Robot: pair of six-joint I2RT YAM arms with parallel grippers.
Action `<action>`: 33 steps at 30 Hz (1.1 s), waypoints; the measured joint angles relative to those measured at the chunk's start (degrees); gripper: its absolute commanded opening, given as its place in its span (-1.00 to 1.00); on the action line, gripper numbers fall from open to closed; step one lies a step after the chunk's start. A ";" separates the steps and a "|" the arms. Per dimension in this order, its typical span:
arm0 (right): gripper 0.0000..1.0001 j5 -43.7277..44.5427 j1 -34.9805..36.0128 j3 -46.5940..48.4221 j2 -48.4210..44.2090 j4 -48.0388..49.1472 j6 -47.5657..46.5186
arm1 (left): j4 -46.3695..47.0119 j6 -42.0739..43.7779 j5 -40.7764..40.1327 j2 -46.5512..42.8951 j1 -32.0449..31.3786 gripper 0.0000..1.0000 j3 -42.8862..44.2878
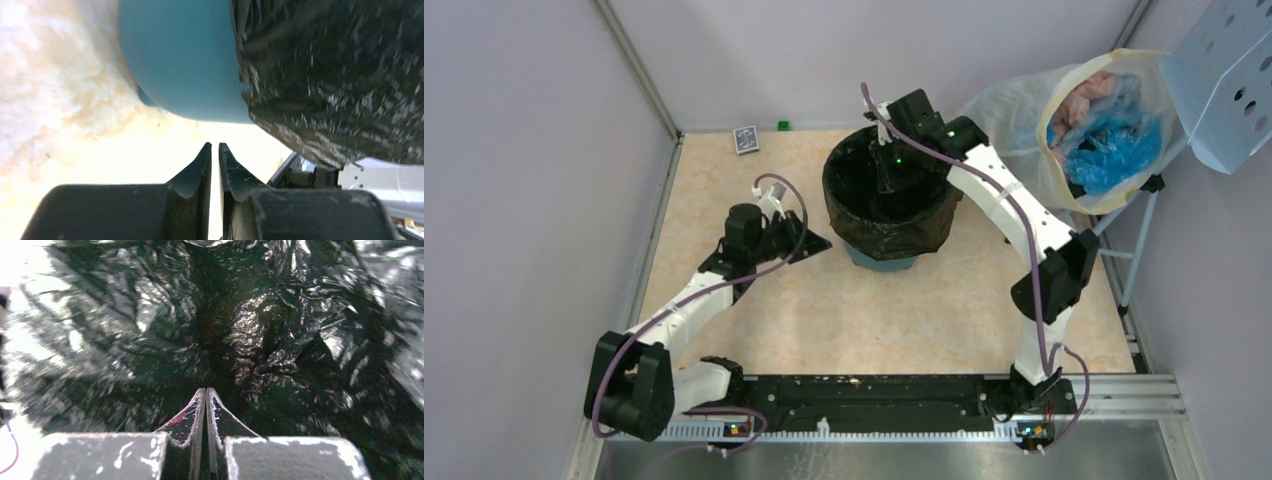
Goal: Put the trash bags into the trash bin
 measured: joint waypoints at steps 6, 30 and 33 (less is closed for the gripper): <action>-0.87 0.61 0.59 -2.47 -8.81 2.08 0.00 | -0.04 -1.16 -1.18 -2.99 -4.96 -0.54 -3.61; 0.69 -0.31 0.92 -84.48 -78.77 45.53 6.62 | 17.64 0.46 -1.92 -4.66 -11.91 0.98 -15.63; 0.69 0.33 0.92 -93.94 -81.37 52.00 9.16 | 20.55 2.67 -2.19 -4.68 -11.96 0.97 -17.09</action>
